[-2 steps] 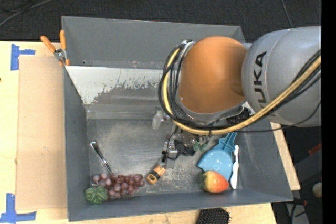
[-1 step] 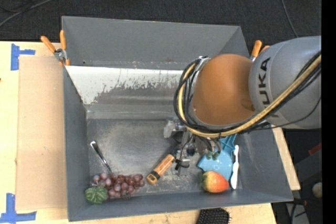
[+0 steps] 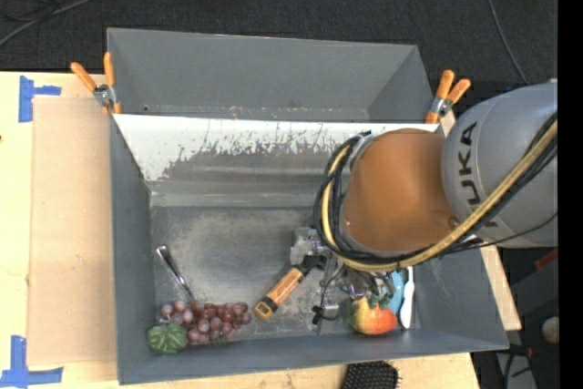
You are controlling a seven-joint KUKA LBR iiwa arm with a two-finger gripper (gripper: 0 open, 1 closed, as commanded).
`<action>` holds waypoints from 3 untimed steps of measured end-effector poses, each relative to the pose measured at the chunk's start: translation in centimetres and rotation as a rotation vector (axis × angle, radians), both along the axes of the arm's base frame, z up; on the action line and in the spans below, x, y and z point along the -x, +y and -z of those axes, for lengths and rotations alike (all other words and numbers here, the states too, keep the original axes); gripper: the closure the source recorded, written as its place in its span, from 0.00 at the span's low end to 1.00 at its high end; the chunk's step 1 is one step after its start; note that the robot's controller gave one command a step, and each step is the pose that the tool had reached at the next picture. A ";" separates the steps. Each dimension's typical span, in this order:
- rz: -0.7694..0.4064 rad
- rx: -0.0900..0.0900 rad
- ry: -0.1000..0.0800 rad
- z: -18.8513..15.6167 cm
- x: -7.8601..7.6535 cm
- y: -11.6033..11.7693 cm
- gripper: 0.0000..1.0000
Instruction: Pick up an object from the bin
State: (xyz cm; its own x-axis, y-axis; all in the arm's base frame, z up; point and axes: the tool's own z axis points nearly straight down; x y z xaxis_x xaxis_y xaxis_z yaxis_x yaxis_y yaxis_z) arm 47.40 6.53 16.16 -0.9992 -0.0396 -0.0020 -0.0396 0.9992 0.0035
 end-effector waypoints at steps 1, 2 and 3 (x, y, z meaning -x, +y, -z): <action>-0.130 0.002 -0.001 6.9 -4.3 -5.7 0.00; -0.131 0.001 -0.001 6.5 -3.4 -5.4 0.00; -0.024 -0.002 -0.001 8.1 -6.5 -11.0 0.00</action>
Offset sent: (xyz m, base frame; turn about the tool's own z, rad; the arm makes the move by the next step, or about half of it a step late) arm 0.0111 -0.0343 -0.0487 -0.1396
